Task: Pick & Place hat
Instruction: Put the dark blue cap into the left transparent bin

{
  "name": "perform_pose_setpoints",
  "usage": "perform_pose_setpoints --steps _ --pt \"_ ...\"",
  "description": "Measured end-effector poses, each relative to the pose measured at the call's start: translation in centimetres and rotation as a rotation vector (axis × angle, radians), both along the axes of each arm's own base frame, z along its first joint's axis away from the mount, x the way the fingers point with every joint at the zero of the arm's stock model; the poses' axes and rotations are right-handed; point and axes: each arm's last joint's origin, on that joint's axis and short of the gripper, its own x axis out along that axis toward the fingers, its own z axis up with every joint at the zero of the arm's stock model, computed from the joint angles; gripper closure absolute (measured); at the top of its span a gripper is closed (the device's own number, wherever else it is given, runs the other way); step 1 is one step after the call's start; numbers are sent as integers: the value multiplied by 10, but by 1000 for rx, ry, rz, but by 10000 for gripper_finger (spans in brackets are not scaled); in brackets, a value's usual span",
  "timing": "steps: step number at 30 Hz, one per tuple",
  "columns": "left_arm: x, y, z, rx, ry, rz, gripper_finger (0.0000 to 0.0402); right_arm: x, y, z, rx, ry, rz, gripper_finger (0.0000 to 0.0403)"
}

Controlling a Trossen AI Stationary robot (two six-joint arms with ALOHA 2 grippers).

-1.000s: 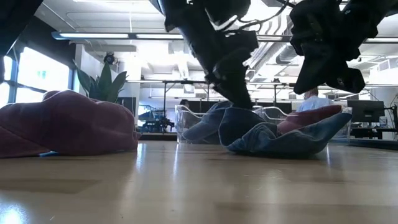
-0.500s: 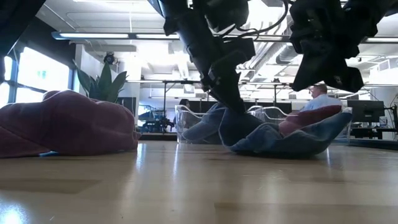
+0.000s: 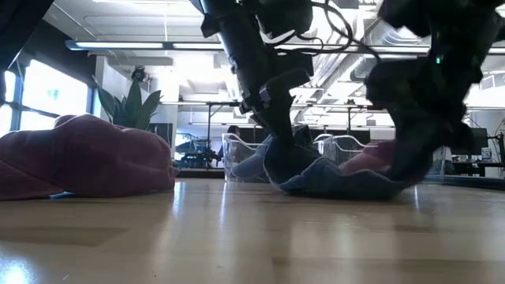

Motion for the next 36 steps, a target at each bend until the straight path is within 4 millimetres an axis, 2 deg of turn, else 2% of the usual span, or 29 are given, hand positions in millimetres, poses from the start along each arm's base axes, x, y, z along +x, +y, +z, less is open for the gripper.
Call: perform_pose_setpoints --steps 4,7,12,19,26,31,36 --pt "-9 -2 7 6 40 38 399 -3 2 -15 37 99 -104 401" --pt "-15 -1 4 45 105 81 399 -7 5 -15 48 121 -149 401" --pt "-16 0 4 44 111 84 399 -11 9 -6 50 92 -115 402" --pt "-16 -1 4 15 117 69 399 -13 10 22 125 -48 -44 402" --pt "-13 -2 5 -37 85 34 399 10 11 44 82 -366 106 402" --pt "-13 -3 6 -51 80 50 399 34 3 27 0 -425 195 402" --pt "-17 -2 10 -57 92 57 399 50 -13 -5 -99 -355 132 402"
